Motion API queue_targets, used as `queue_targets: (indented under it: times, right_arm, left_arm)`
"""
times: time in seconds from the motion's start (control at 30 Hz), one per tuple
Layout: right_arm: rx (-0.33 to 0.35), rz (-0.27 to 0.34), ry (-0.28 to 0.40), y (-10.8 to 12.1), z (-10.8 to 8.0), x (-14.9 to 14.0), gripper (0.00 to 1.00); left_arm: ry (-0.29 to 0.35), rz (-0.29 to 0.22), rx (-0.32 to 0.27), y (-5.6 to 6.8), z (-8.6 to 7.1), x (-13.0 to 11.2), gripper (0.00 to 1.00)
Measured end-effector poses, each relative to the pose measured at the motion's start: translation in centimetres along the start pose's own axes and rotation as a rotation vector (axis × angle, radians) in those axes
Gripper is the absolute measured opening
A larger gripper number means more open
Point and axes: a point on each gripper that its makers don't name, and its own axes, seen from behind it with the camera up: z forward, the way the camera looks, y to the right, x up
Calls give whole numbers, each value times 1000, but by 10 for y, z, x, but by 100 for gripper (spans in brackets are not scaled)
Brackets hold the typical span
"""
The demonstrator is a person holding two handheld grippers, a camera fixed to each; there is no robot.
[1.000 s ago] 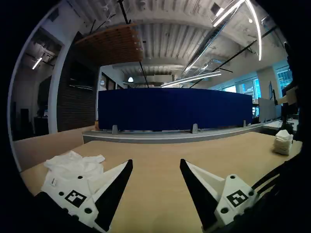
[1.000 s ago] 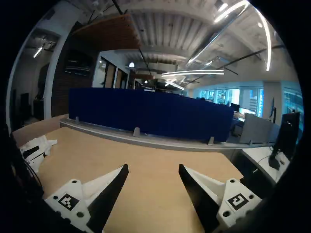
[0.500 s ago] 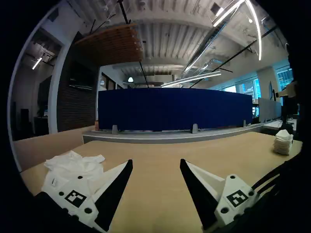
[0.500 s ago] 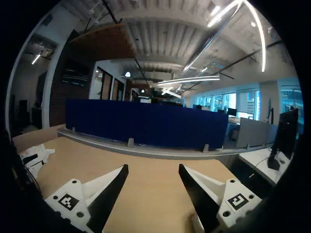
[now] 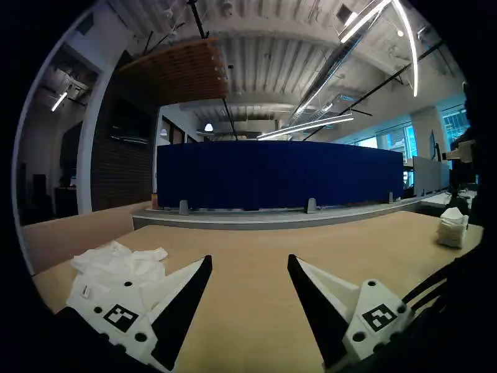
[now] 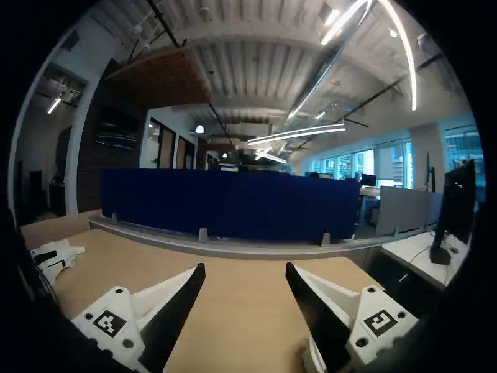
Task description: Fold towel
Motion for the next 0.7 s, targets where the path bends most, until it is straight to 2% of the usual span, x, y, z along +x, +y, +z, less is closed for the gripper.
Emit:
queue_targets:
  times: [0.17,0.4,0.7]
  right_arm:
    - [-5,33,9,7,2,-13,100]
    - [-50,98,-2,25,9,-36,100]
    - [-53,95,-7,34,11,-70,100]
  left_arm:
    - [0,0,0,0,0,0,90]
    - [0,0,0,0,0,-1,90]
    - [0,0,0,0,0,-1,90]
